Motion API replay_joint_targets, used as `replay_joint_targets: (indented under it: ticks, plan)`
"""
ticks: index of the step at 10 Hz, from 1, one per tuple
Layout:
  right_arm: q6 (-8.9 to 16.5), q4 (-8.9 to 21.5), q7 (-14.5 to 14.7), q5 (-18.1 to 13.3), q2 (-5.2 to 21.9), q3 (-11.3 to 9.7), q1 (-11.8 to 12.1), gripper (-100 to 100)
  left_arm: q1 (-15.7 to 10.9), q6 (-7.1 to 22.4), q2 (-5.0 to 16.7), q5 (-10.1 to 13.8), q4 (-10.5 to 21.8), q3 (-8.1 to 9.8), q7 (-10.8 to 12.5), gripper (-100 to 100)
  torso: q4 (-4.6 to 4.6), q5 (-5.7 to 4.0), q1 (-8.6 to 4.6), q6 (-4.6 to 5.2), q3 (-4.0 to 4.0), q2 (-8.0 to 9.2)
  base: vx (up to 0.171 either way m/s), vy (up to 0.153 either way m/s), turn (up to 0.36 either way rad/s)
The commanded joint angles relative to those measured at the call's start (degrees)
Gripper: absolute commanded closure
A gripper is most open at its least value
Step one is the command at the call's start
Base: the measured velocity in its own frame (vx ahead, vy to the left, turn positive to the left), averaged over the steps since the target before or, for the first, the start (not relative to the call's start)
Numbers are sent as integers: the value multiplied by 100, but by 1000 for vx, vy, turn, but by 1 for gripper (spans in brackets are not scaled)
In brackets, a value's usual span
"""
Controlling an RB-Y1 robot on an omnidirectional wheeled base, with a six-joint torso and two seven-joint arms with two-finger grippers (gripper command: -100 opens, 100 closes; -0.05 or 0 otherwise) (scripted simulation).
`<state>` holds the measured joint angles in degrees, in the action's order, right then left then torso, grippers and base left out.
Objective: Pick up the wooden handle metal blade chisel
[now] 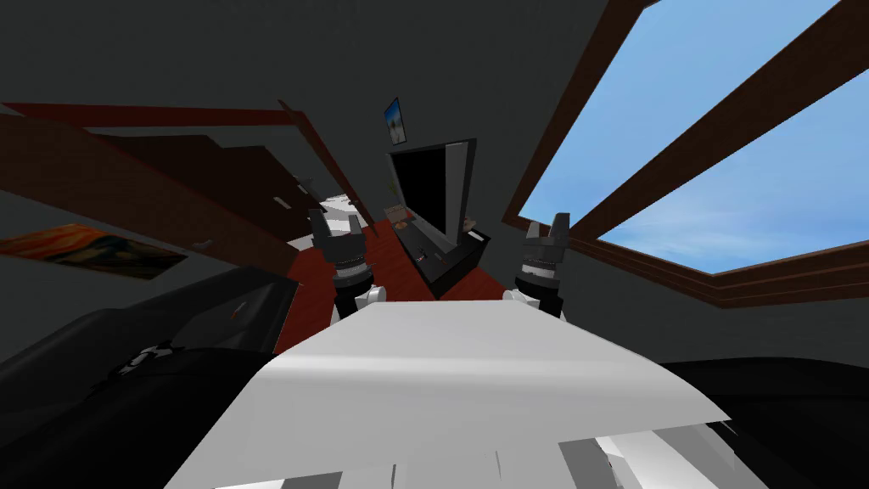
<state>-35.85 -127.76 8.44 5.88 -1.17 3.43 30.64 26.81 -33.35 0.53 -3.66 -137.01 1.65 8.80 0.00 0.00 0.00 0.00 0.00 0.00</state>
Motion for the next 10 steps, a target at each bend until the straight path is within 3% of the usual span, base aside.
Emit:
replay_joint_targets:
  ticks: [1, 4, 7, 8, 10]
  plan:
    - [7, 83, -8, -34, 172, -5, -13, -100, 0, 0, 0, 0, 0, 0, 0, 0, 0, 0, 0, 0, 0, 0, -21, 4, 70]
    - [37, 418, -32, -166, 588, -28, -56, -100, -1, 0, 0, 0, 0, 0, 0, 0, 4, -1, -3, -2, 11, 19, -58, -4, 112]
    - [91, 942, -56, -376, 992, -72, -111, -100, -1, 0, 0, 0, 0, 0, 0, 0, 8, 0, 0, -2, 21, 37, -100, 7, 174]
    - [91, 971, -56, -376, 992, -72, -111, -100, -2, 0, 0, 0, 1, 0, 0, 0, 9, 0, 1, -2, 23, 39, -66, -4, 78]
    - [139, 1358, -64, -548, 1237, -116, -151, -100, -1, 0, 0, 0, 0, 0, 0, 0, 5, -1, -5, -1, 14, 23, -64, 4, 185]
